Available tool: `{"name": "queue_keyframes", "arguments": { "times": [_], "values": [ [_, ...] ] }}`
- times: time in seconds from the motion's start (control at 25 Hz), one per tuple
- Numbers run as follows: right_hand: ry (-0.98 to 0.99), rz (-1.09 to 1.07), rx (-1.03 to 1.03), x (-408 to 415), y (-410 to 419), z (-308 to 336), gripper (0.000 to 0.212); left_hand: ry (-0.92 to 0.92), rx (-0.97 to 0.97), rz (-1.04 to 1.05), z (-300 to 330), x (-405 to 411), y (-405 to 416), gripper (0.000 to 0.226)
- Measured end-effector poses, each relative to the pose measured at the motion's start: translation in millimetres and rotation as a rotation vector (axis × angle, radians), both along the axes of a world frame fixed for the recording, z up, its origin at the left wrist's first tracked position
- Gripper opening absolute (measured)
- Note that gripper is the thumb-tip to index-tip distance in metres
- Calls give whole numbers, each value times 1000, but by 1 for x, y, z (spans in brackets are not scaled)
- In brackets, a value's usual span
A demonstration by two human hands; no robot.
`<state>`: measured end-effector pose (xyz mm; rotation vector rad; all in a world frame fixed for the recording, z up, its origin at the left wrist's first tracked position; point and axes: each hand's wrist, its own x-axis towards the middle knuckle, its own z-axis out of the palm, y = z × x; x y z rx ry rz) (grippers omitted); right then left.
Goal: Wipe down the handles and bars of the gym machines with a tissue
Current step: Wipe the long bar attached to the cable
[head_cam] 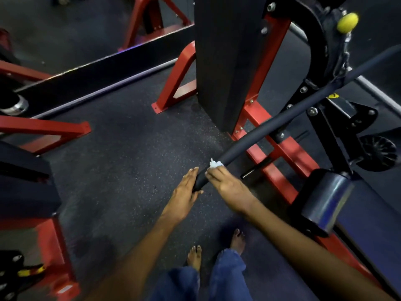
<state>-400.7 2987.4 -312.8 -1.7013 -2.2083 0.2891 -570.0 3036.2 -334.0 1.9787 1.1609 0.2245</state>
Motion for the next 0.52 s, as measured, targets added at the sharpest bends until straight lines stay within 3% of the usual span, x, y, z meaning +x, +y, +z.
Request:
{"name": "queue_keyframes", "arguments": {
  "times": [0.08, 0.2, 0.24, 0.28, 0.32, 0.4, 0.44, 0.52],
  "values": [
    [-24, -134, 30, 39, 14, 10, 23, 11, -11, 1, 1, -1, -1, 67],
    [170, -646, 1, 76, 35, 27, 26, 18, -13, 11, 2, -2, -1, 66],
    [173, -675, -32, 64, 37, 31, 24, 19, -15, 12, 2, -1, -1, 66],
    [166, -594, -45, 39, 36, 31, 22, 20, -14, 14, 2, -1, -1, 66],
    [110, -381, -112, 10, 27, 31, 21, 23, -14, 13, 1, 0, -1, 66],
    [-12, 41, -52, -20, 8, 27, 19, 29, -18, 4, 2, 0, 0, 66],
    [-41, 116, 16, -5, 10, 22, 20, 33, -23, 1, 3, 0, 0, 66],
    [28, -132, 58, 45, 29, 33, 17, 43, -26, 12, 4, 0, 0, 66]
  ]
}}
